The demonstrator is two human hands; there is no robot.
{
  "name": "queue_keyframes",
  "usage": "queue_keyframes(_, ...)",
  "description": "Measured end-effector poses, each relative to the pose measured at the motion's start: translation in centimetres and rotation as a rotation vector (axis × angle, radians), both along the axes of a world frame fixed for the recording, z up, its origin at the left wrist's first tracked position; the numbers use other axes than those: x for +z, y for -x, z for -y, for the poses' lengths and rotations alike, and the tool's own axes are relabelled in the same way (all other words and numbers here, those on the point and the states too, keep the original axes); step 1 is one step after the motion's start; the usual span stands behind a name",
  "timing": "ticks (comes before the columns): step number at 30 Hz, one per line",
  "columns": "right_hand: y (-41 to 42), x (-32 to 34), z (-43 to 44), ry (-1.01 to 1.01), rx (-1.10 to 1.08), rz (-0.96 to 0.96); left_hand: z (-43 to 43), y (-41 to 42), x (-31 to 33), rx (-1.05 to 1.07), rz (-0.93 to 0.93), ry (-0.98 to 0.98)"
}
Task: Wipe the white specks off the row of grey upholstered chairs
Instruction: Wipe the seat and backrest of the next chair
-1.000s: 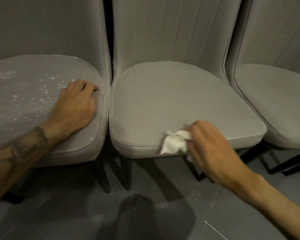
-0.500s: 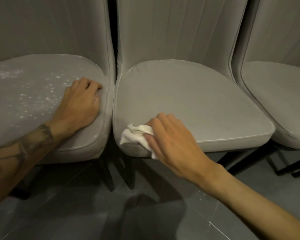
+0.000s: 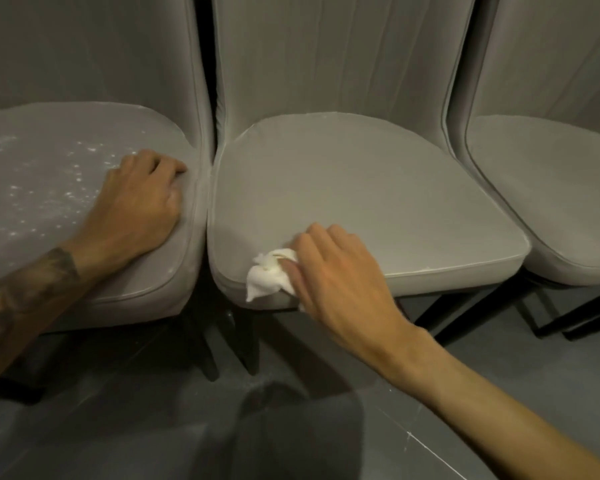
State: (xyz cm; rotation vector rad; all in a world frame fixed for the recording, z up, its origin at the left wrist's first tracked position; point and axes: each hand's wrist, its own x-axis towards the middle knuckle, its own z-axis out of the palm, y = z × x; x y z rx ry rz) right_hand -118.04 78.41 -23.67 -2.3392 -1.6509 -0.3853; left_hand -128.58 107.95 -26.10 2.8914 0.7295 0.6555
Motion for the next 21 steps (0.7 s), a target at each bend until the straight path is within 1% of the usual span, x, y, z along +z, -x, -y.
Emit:
queue_keyframes(4,2.4,-0.7,-2.7,-0.028,0.123,0.006,-0.1,0.1,0.2,0.012,-0.037,-0.023)
queue_keyframes(7,-0.9,-0.7,1.1,-0.004,0.125,0.032,-0.3,0.1,0.3,0.024,-0.047,-0.044)
queue_keyframes(9,-4.4,-0.9,5.4,0.006,0.068,0.041,-0.4,0.1,0.2,0.037,-0.049,-0.056)
queue_keyframes(11,-8.0,-1.1,9.8,0.002,-0.034,0.023,-0.5,0.1,0.1,0.041,-0.037,-0.071)
queue_keyframes(14,-10.3,-1.5,13.2,-0.072,-0.164,-0.036,-0.5,0.1,-0.1,0.044,-0.027,-0.091)
queue_keyframes(16,-9.2,-1.9,11.8,-0.118,-0.181,-0.038,-0.3,0.0,-0.1,0.023,-0.013,-0.087)
queue_keyframes(19,-6.2,-2.2,7.7,-0.119,-0.076,-0.004,-0.3,0.0,0.1,0.043,-0.008,-0.048)
queue_keyframes(21,-5.8,-2.2,7.3,-0.091,-0.016,0.033,-0.9,0.1,-0.3,0.048,-0.015,-0.103)
